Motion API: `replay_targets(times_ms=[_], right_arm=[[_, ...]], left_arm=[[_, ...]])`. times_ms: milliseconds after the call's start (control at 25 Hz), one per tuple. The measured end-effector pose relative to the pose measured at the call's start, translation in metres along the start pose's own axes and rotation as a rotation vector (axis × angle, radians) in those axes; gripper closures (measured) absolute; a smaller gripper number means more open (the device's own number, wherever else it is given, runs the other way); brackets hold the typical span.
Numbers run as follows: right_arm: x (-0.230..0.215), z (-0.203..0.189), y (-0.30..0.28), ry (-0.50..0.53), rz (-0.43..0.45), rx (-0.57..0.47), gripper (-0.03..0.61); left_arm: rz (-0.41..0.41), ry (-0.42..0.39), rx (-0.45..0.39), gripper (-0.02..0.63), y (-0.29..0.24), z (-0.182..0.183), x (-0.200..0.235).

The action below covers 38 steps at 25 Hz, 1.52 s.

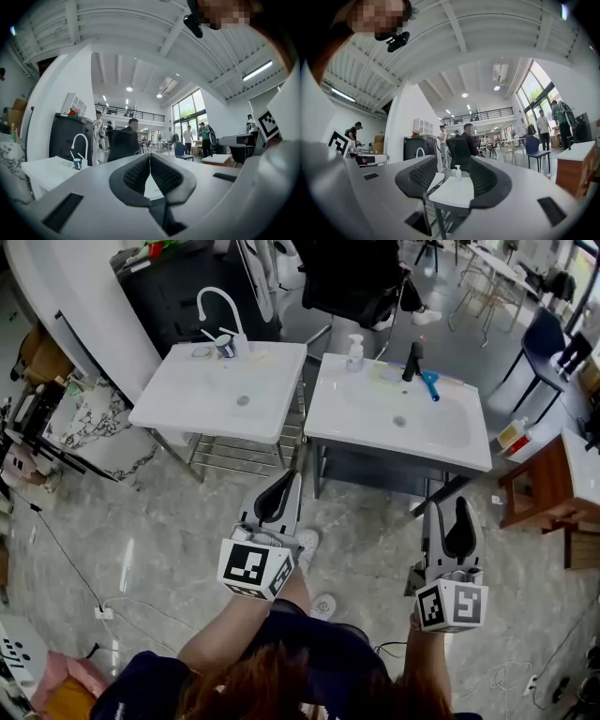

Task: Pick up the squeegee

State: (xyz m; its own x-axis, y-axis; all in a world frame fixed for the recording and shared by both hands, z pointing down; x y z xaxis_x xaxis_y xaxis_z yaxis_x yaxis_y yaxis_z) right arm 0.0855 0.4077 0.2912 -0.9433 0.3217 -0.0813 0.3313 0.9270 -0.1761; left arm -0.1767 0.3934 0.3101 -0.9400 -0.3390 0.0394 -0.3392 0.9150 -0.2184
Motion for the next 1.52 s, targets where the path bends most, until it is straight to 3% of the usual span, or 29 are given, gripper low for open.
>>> replay_targets(times_ms=[440,920,1280,1520], right_arm=[[-0.008,0.015,-0.097,0.048,-0.001,0.050,0.304],[-0.038,0.058,-0.236,0.051,-0.063,0.018,0.302],[-0.067,0.064,-0.296,0.027,-0.107,0.034,0.302],[-0.089,0.067,-0.338,0.035,-0.109,0.051,0.302]], left_arm=[[-0.035,0.014,-0.004,0.592,-0.094,0.019,0.044],[-0.096,-0.021,-0.026,0.592,-0.232,0.068,0.106],[-0.148,-0.031,0.003,0.592,-0.302,0.079,0.122],[-0.134,-0.019,0.021,0.592,-0.344,0.079,0.137]])
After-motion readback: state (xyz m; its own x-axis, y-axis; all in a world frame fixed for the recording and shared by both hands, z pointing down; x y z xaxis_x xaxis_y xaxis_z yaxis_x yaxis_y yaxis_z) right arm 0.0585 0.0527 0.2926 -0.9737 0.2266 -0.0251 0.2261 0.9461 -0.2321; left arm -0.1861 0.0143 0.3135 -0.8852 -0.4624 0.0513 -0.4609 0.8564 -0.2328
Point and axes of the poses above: the fingertips, and each gripper's own axes: y backward along the fingers, x to its left, z out of its top, the point moved 3 cm from there along y, backward along the fingers, and after that the axes turned 14 degrees about x, right-handed, at the moved point
